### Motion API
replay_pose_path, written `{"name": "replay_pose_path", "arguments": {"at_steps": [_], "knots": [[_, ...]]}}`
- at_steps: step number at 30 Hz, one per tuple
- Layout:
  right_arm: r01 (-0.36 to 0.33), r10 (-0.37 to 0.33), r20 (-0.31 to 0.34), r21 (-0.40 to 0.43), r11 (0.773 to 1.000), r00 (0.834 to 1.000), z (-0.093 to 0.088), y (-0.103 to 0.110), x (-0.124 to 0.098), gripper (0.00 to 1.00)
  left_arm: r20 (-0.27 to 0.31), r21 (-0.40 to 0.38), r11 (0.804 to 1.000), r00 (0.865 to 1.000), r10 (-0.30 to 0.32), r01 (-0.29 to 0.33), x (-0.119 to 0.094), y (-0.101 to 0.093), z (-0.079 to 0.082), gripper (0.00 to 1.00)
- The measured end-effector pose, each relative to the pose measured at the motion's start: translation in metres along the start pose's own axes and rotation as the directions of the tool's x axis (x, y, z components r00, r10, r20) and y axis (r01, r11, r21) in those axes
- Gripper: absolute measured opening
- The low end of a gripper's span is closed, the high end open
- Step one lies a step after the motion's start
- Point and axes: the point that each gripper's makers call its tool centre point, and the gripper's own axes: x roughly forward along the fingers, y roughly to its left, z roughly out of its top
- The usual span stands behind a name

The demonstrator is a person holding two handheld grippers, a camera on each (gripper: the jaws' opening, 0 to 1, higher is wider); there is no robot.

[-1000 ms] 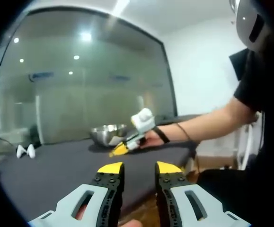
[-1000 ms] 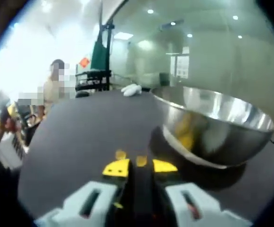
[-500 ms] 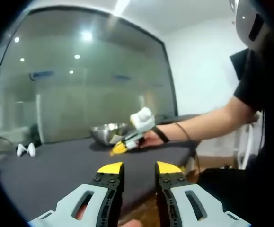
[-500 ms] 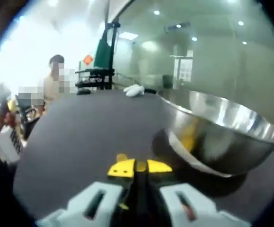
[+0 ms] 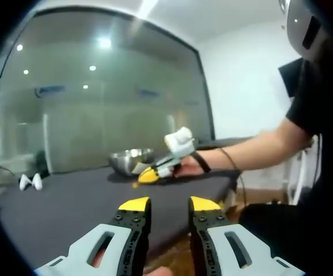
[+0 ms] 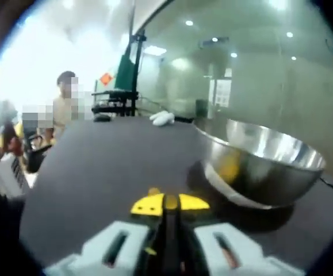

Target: Pick up the QQ candy scattered on the table and place it into the stainless steel bowl on the table

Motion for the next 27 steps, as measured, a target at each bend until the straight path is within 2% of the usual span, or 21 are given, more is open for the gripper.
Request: {"name": "replay_pose_path", "arguments": {"at_steps": [7, 14, 18, 20, 27], "knots": [[0.004, -0.002, 0.048, -0.036, 0.999, 0.999, 0.023, -0.001, -0.037, 0.09, 0.011, 0.004, 1.0, 1.0, -0.023, 0.023, 0.007, -0.006, 0.003, 0.28], [0.067, -0.064, 0.098, -0.031, 0.997, 0.993, 0.059, -0.028, -0.06, 0.09, 0.023, 0.006, 0.999, 0.998, -0.05, 0.05, 0.012, -0.015, 0.006, 0.28], [0.164, -0.164, 0.106, 0.012, 0.986, 0.981, 0.069, -0.056, -0.061, 0.09, 0.033, 0.01, 0.997, 0.996, -0.079, 0.078, 0.011, -0.023, 0.008, 0.28], [0.171, -0.175, 0.105, 0.045, 0.984, 0.979, 0.07, -0.066, -0.057, 0.09, 0.036, 0.014, 0.996, 0.996, -0.086, 0.085, 0.01, -0.027, 0.009, 0.28], [0.194, -0.2, 0.09, 0.076, 0.978, 0.976, 0.086, -0.09, -0.04, 0.09, 0.027, 0.018, 0.996, 0.996, -0.086, 0.085, 0.008, -0.027, 0.007, 0.28]]}}
